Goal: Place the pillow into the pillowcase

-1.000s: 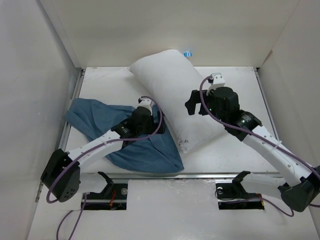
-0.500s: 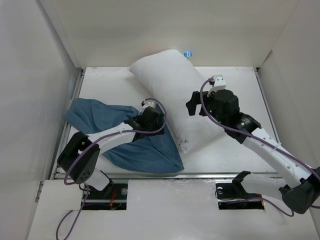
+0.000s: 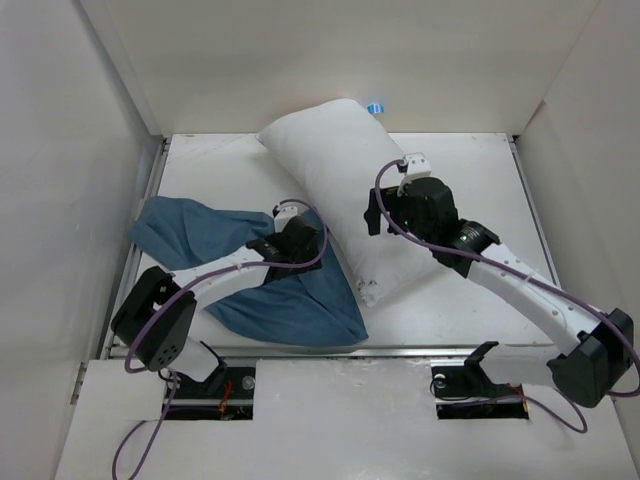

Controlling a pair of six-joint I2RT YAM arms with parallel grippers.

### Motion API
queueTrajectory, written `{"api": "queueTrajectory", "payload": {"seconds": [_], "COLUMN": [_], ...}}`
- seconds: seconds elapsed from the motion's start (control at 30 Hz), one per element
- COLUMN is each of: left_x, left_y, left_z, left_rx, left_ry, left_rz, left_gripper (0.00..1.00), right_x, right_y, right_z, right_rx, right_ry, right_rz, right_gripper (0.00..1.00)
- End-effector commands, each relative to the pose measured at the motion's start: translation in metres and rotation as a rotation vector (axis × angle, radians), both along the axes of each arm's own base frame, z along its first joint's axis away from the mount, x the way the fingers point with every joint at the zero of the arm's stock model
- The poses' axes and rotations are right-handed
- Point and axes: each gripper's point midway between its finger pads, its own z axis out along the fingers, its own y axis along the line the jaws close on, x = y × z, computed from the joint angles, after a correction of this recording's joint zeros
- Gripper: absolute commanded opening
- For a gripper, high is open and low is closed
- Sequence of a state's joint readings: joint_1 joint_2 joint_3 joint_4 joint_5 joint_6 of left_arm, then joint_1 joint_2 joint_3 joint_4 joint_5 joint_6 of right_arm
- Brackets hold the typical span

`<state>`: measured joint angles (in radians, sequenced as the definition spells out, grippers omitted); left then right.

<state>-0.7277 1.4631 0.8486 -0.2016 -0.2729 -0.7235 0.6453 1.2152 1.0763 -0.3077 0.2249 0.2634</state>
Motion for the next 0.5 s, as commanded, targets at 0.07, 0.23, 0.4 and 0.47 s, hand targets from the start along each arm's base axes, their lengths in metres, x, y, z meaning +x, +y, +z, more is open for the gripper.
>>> {"api": "queueTrajectory", "payload": {"seconds": [0.07, 0.23, 0.4, 0.47], "left_x": [0.008, 0.027, 0.039, 0.045], "left_y": [0.000, -0.017, -0.009, -0.002], "left_z": [-0.013, 0.000, 0.023, 0.041], "left_rx": [0.054, 0.030, 0.052, 0.048], "left_ry": [0.014, -0.019, -0.111, -0.153], "left_rz": [0.028, 0.022, 0.043, 0.065], "left_gripper": [0.51, 0.00, 0.00, 0.00], "right_x": [0.003, 0.001, 0.003, 0.010], "right_y": [0.015, 0.022, 0.030, 0.032], "right_z": [0.023, 0.017, -0.012, -0.036], "right_rx": [0.021, -0.019, -0.089, -0.130], "right_ry": [-0.054, -0.067, -0.021, 0.015], "right_rz": [0.038, 0.072, 0.078, 0.062], "right_gripper": [1.00, 1.00, 1.00, 1.00]}}
